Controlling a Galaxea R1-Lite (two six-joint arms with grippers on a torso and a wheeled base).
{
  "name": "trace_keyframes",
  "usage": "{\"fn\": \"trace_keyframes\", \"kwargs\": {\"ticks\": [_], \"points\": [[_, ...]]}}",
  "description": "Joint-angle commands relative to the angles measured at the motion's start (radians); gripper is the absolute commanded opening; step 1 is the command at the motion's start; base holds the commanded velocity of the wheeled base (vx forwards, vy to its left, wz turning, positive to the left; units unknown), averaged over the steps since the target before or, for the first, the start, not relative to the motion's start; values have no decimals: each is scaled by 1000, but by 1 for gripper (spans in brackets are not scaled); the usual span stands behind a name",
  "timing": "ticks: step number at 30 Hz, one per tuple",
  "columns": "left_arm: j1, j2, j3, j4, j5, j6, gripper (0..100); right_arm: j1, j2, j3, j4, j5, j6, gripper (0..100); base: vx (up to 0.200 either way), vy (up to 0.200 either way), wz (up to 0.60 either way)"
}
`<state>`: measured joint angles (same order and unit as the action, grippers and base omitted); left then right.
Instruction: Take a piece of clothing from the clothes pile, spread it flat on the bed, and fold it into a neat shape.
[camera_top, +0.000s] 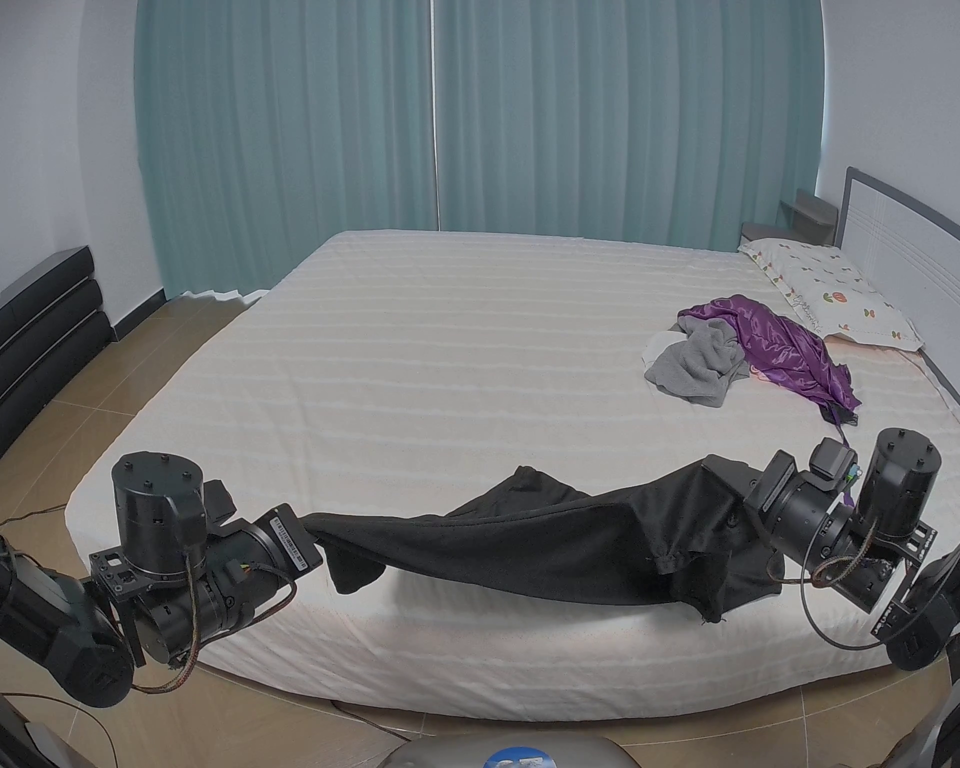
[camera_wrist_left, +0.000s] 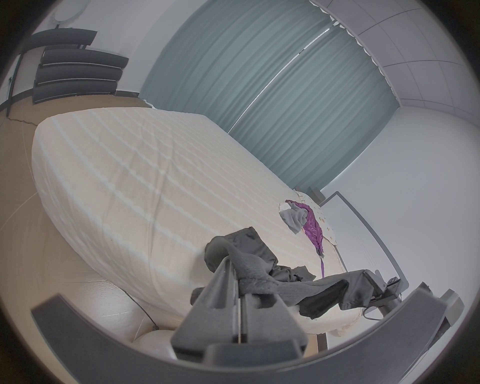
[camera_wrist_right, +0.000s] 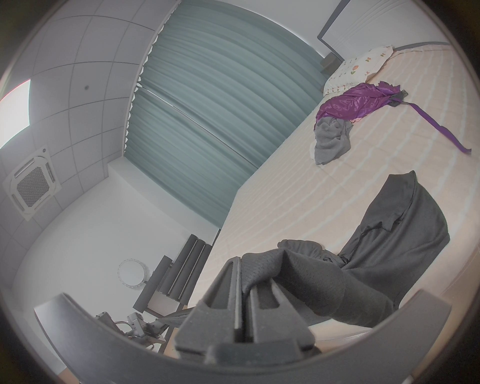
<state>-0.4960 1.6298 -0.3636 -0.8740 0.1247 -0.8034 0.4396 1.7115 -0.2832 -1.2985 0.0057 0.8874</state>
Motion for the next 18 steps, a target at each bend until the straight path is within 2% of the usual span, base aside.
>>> {"fn": "trace_keyframes", "kwargs": {"ticks": [1,10,13,16,18], "points": [[-27,-56,14,3,27,1,0,8,-131,39,4,-1,-7,0,0,0,0],[-58,-220,20,33,107,10,0,53,-405,68,39,0,-33,0,0,0,0],[-70,-321,-12,124,133,39,0,59,-490,30,114,2,-87,0,0,0,0],[-70,-367,-41,168,139,58,0,57,-515,-5,136,2,-94,0,0,0,0],[-67,-396,-123,280,139,76,0,53,-504,-82,196,2,-94,0,0,0,0]]}}
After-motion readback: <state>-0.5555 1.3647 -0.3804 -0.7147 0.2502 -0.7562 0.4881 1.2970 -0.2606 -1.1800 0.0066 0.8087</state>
